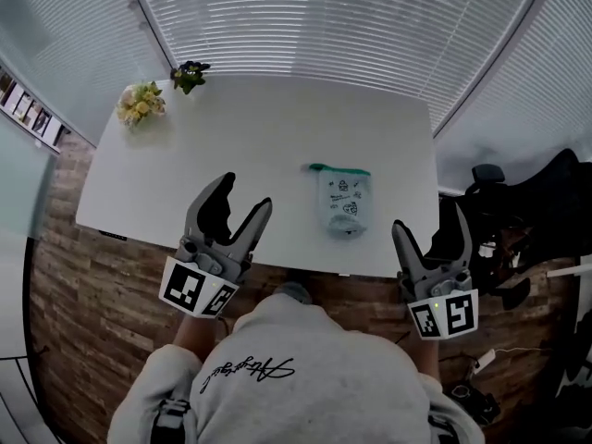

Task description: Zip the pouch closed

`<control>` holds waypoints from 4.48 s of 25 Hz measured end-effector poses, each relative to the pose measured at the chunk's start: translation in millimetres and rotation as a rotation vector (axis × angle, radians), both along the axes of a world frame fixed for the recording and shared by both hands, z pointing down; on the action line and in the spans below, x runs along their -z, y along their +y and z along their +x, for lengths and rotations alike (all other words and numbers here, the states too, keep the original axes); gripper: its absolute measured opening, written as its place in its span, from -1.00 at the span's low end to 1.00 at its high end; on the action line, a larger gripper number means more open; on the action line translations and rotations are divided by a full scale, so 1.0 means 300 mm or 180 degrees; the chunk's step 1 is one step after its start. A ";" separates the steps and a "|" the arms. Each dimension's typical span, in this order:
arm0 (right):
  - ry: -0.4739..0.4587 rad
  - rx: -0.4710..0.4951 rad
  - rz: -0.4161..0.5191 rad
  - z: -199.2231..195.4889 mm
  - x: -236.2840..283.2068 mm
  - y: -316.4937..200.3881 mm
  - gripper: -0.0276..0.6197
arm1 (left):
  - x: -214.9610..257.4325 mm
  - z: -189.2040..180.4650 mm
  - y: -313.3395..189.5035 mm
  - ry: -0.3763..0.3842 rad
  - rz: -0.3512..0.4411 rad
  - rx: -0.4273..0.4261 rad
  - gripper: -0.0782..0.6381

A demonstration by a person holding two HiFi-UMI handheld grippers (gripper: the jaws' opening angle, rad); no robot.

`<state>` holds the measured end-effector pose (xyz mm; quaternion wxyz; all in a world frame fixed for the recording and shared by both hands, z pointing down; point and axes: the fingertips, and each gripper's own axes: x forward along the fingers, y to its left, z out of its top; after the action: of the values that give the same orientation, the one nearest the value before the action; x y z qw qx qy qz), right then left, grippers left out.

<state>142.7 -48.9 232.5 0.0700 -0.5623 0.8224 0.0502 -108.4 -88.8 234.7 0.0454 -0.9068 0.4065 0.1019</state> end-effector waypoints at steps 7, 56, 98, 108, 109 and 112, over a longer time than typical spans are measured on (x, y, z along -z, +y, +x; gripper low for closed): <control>-0.0027 -0.0089 0.0005 0.006 0.010 -0.190 0.35 | 0.015 0.021 -0.207 0.0005 -0.0012 -0.0108 -0.06; 0.0775 0.0511 -0.2297 -0.005 -0.804 -0.570 0.19 | -0.127 0.146 -0.362 -0.0092 -0.0448 0.0053 -0.06; 0.1184 0.0786 -0.2308 -0.066 -0.859 -0.592 -0.77 | -0.182 0.142 -0.408 -0.0158 -0.0579 0.0088 -0.06; 0.1158 0.0873 -0.1783 -0.098 -0.689 -0.565 -0.78 | -0.218 0.164 -0.402 -0.0192 -0.0680 0.0087 -0.06; 0.1141 0.0884 -0.1729 -0.101 -0.668 -0.564 -0.79 | -0.222 0.167 -0.403 -0.0191 -0.0695 0.0086 -0.06; 0.1067 0.0882 -0.1595 -0.103 -0.611 -0.564 -0.79 | -0.237 0.173 -0.410 -0.0191 -0.0736 0.0078 -0.06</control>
<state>111.8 -217.9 415.7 -0.2006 -0.4288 0.8779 -0.0718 -56.4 -211.7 305.7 -0.0460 -0.9036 0.4250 0.0266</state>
